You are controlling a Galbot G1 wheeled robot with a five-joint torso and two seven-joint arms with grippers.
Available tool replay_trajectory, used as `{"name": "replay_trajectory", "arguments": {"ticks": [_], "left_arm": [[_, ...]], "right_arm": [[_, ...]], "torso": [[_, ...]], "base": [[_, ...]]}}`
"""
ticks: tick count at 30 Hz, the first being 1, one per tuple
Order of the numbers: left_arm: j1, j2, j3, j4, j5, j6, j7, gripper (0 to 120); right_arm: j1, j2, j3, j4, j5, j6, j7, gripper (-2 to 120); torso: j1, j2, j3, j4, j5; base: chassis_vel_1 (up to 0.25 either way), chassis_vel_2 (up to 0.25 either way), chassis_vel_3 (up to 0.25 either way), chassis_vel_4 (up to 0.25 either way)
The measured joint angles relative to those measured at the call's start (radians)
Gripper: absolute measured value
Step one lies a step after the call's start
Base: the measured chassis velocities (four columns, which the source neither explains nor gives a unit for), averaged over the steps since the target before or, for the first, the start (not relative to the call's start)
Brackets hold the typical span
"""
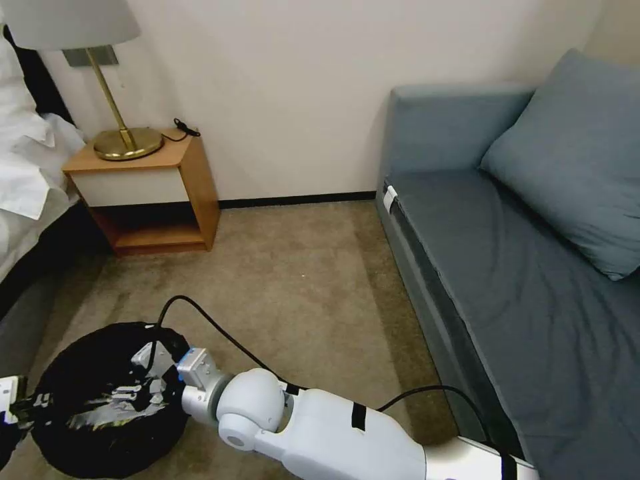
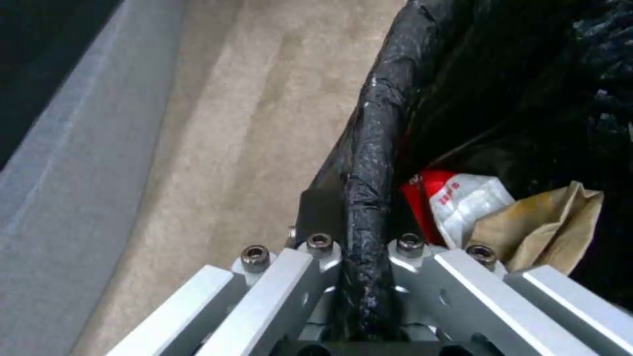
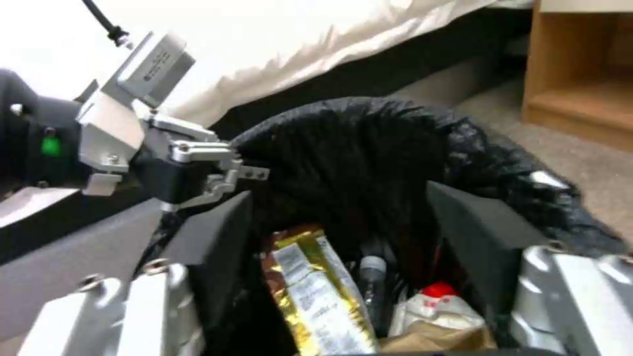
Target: Pick up the trash bin, then pick up the garbage on the floor and place it into the trash bin.
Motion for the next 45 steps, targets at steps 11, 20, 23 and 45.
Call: {"name": "replay_trajectory", "arguments": {"ticks": [11,20,23,45], "left_arm": [[-0.029,0.01,0.0,0.039,-0.02,0.001,-0.009,3],[-0.056,0.017,0.023,0.059,-0.026,-0.001,-0.009,3],[-0.074,0.027,0.042,0.071,-0.026,-0.001,-0.011,3],[-0.086,0.043,0.018,0.122,-0.081,-0.007,-0.02,3]], "right_arm": [[-0.087,-0.09,0.183,0.139,-0.176,0.079,0.046,99],[-0.276,-0.333,0.419,0.382,-0.203,0.052,0.091,100],[-0.393,-0.391,0.554,0.476,-0.227,0.02,0.097,100],[-1.084,-0.226,1.081,0.691,-0.389,0.374,-0.023,100]], "torso": [[0.0,0.0,0.0,0.0001,0.0003],[0.0,0.0,0.0,-0.0002,0.0004],[0.0,0.0,0.0,-0.0002,0.0004],[0.0,0.0,0.0,0.0002,0.0002]], "base": [[0.0,0.0,0.0,0.0],[0.0,0.0,0.0,0.0],[0.0,0.0,0.0,0.0],[0.0,0.0,0.0,0.0]]}}
